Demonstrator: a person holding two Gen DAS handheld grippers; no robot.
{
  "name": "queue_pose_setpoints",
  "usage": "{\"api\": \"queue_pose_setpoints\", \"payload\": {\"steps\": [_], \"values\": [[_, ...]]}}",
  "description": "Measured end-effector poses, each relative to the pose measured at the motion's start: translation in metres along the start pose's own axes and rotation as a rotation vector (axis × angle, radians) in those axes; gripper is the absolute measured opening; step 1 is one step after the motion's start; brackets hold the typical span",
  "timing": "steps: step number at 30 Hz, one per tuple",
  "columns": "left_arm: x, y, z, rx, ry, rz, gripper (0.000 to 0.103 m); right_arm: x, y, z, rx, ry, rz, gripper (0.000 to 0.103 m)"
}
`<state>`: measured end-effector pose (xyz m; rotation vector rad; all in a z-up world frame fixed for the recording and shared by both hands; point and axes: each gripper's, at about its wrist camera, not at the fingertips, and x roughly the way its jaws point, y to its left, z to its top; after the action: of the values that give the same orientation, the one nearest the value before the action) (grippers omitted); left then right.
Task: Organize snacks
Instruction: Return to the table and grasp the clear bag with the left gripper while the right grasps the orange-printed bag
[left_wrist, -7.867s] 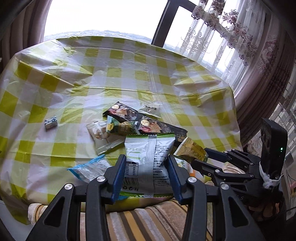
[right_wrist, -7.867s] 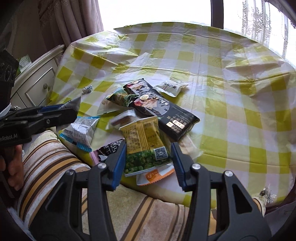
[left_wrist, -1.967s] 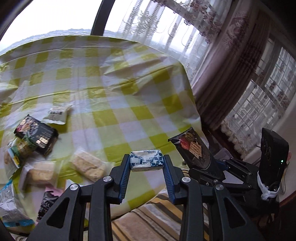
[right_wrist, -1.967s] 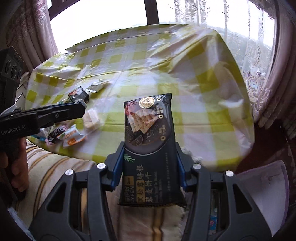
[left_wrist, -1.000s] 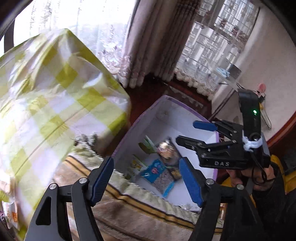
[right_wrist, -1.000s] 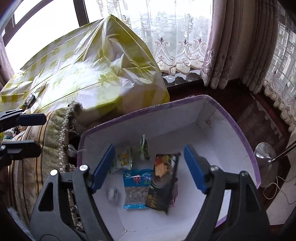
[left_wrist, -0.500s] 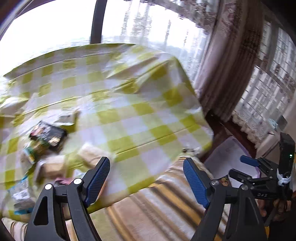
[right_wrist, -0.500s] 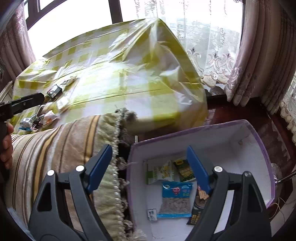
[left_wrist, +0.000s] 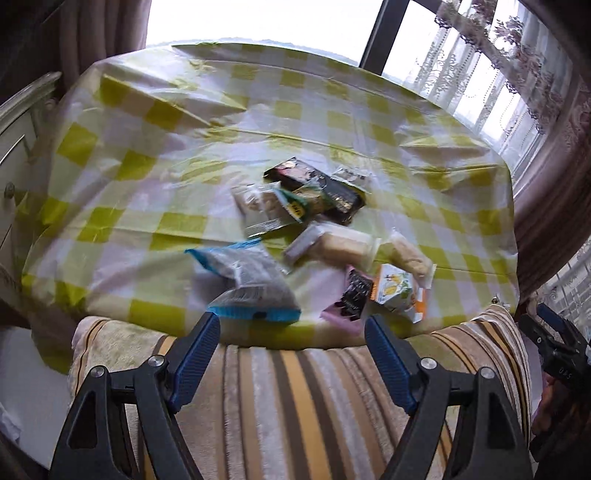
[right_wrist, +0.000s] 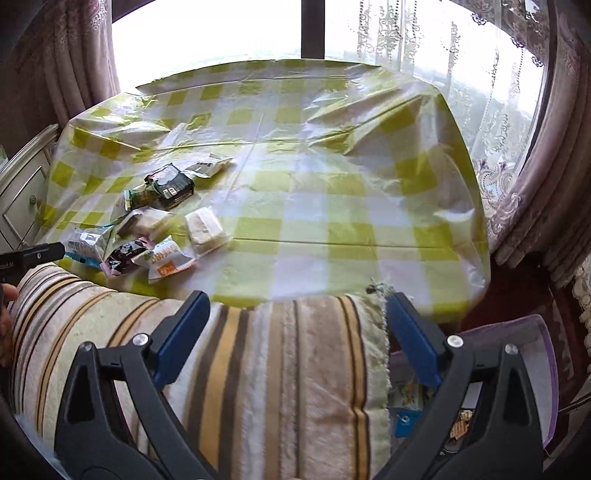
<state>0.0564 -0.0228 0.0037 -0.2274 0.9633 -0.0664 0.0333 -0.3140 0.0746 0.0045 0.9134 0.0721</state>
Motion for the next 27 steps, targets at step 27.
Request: {"api": "queue_pose_setpoints", "payload": {"steps": [27], "values": [[0.084, 0.019, 0.036, -0.044, 0.162, -0.001, 0.057, 0.114, 0.121, 0.034, -0.266, 0.248, 0.283, 0.077]]}}
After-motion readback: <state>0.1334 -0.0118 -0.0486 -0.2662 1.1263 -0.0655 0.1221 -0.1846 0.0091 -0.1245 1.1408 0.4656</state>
